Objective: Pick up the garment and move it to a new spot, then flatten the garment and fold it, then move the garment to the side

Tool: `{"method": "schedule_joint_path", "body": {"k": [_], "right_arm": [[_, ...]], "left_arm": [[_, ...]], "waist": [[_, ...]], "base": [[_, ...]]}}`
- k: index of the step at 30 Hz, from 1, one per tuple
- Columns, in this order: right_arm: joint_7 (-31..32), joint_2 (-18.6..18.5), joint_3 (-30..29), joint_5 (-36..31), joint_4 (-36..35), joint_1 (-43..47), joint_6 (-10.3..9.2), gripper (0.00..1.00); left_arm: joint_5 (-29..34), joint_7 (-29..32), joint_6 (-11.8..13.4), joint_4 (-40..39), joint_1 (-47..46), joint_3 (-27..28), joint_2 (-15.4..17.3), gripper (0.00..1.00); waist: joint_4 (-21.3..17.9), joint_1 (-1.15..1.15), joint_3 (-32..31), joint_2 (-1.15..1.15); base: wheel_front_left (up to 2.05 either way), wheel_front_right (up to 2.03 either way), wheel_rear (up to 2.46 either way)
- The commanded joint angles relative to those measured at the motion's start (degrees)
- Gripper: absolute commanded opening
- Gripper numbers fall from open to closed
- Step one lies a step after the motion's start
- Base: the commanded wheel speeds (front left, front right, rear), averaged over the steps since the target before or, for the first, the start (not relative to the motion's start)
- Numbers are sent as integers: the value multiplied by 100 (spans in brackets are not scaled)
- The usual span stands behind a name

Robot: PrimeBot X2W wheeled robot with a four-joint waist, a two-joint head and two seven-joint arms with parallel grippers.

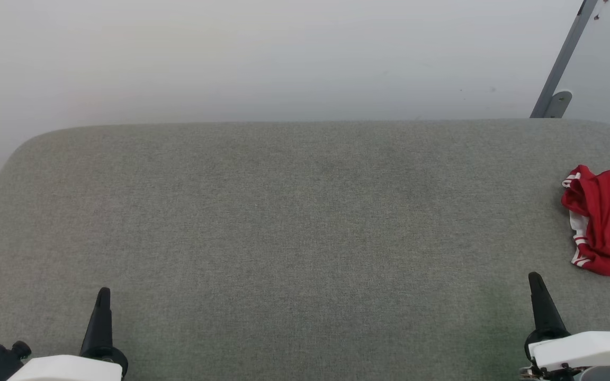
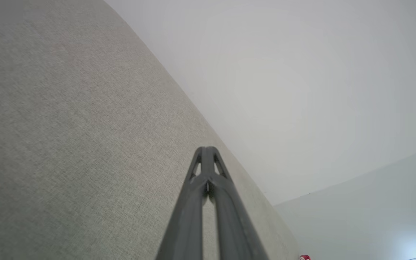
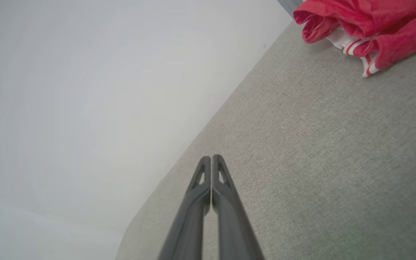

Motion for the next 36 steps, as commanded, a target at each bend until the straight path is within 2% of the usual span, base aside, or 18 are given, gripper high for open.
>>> {"method": "schedule_joint_path", "body": {"k": [1,36], "right_arm": [[40,-4,-22,121,-71,-121,0,0],[524,59,-40,1941,-56,-449,0,0]], "left_arm": [[-120,27,-7,-38,-129,36,18,0],[-1784,560,-13,117,-566,67,-232,0]], "waist": [[-1,0,1,0],[-44,0,57,0]], "base": [[0,0,0],[0,0,0]]}}
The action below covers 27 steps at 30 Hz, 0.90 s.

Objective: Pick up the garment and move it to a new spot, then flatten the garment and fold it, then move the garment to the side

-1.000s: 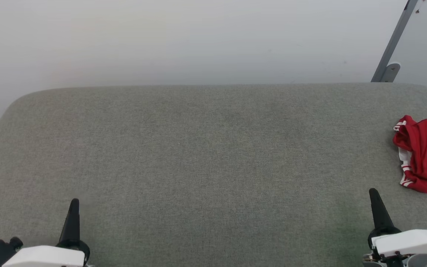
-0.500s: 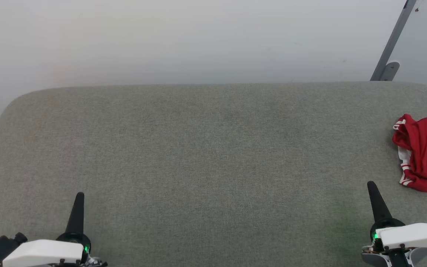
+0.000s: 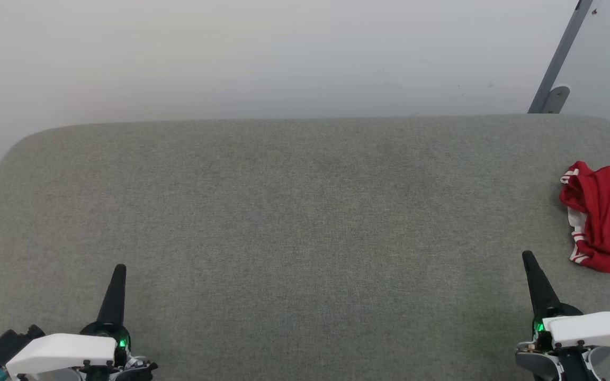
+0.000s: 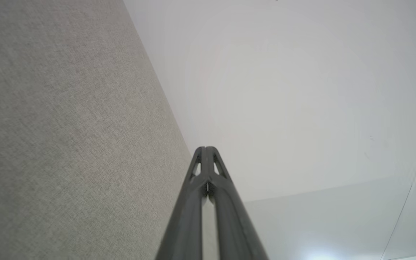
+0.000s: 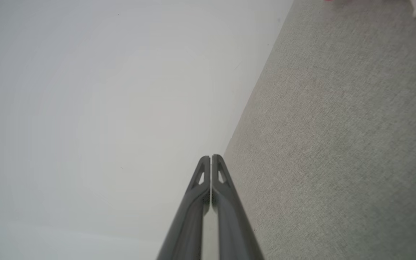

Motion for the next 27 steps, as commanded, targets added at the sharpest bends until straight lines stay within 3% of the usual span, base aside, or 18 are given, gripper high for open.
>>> {"method": "schedule_joint_path", "body": {"k": [1,27], "right_arm": [[55,21,-19,160,-47,-115,0,0],[333,53,-27,1159,-35,-273,-1,0]], "left_arm": [[-140,49,-13,-6,-130,27,-12,0],[-1050,344,-16,81,-369,43,-153,0]], "waist": [[-2,0,3,0],[-33,0,43,0]], "base": [[0,0,0],[0,0,0]]}}
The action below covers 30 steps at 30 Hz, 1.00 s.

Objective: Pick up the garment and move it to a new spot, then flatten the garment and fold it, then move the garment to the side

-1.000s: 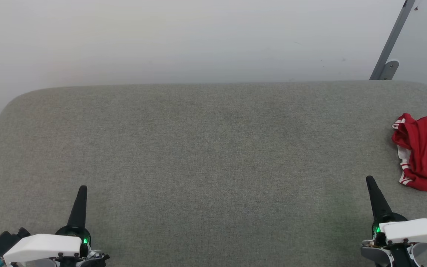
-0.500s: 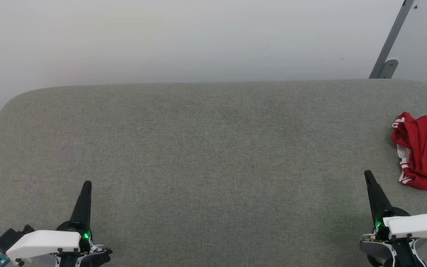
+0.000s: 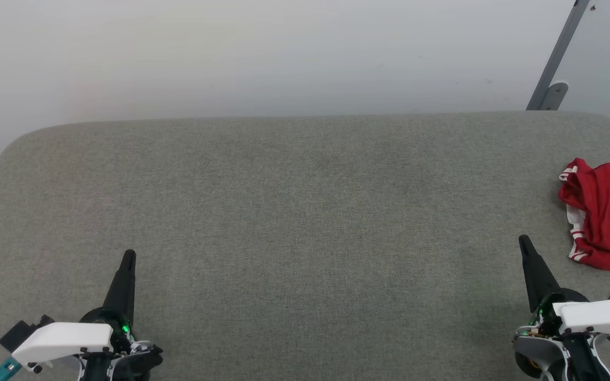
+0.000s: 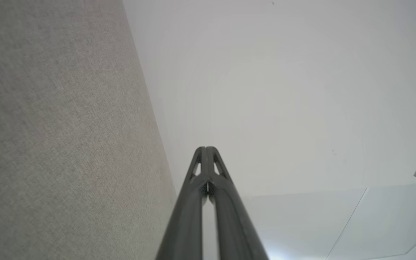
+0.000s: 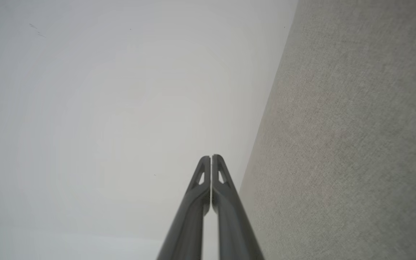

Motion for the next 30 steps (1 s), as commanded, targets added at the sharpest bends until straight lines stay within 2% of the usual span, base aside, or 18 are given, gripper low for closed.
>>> {"method": "schedule_joint_path", "body": {"k": [1,12,30], "right_arm": [[54,21,-12,108,-27,-56,0,0],[163,31,-13,530,-21,-141,0,0],[157,29,-11,502,-19,-120,0,0]], "left_arm": [[-80,45,-16,2,-132,17,-16,0],[-467,163,-18,37,-216,25,-73,0],[-451,157,-18,35,-206,22,-64,0]], "waist": [[-2,0,2,0],[-17,0,21,0],[-17,0,21,0]], "base": [[0,0,0],[0,0,0],[0,0,0]]}}
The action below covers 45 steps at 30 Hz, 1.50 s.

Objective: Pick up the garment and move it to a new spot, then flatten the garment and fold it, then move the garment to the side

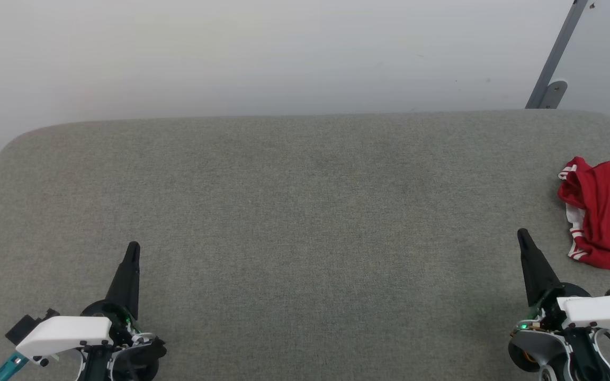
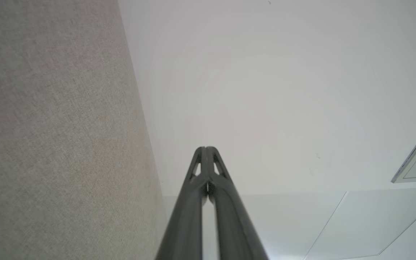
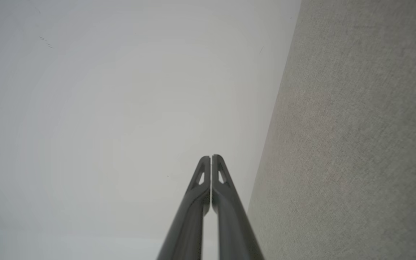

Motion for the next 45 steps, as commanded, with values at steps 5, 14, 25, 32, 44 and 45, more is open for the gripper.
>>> {"method": "schedule_joint_path", "body": {"k": [5,14,25,32,44,45], "right_arm": [[16,8,-2,19,-14,-26,0,0],[16,8,-3,20,-14,-26,0,0],[16,8,-2,20,-14,-26,0,0],[15,8,-1,20,-14,-26,0,0],[15,8,-2,21,-14,-26,0,0],[15,8,0,21,-14,-26,0,0]], "left_arm": [[-14,9,-18,-3,-71,11,7,0],[-15,8,-18,-3,-70,9,7,0],[-16,7,-18,-3,-70,8,7,0],[-16,6,-18,-3,-70,8,7,0],[-17,5,-18,-3,-70,7,7,0],[-17,5,-18,-3,-70,7,7,0]], "waist": [[0,0,0,0],[0,0,0,0],[0,0,0,0],[0,0,0,0],[0,0,0,0],[0,0,0,0]], "base": [[0,0,0],[0,0,0],[0,0,0],[0,0,0],[0,0,0],[0,0,0]]}}
